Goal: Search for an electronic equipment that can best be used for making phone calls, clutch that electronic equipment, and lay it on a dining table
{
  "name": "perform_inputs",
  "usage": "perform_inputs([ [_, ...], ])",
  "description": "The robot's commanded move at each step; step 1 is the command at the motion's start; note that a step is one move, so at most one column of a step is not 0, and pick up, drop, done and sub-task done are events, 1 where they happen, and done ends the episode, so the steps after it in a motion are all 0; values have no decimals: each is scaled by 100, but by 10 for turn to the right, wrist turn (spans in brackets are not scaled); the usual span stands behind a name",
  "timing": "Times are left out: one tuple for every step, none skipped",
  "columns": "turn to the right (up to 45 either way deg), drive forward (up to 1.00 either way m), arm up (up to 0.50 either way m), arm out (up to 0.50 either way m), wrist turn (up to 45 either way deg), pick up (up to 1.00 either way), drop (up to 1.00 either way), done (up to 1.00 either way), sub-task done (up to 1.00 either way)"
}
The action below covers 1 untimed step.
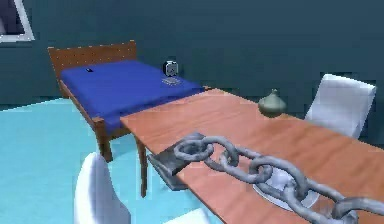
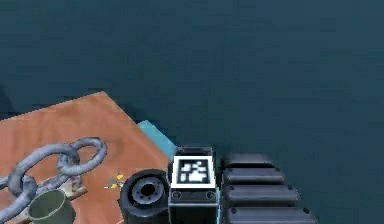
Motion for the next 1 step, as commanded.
perform_inputs([
  [450, 0, 0, 0, 0, 0, 0, 0, 0],
])
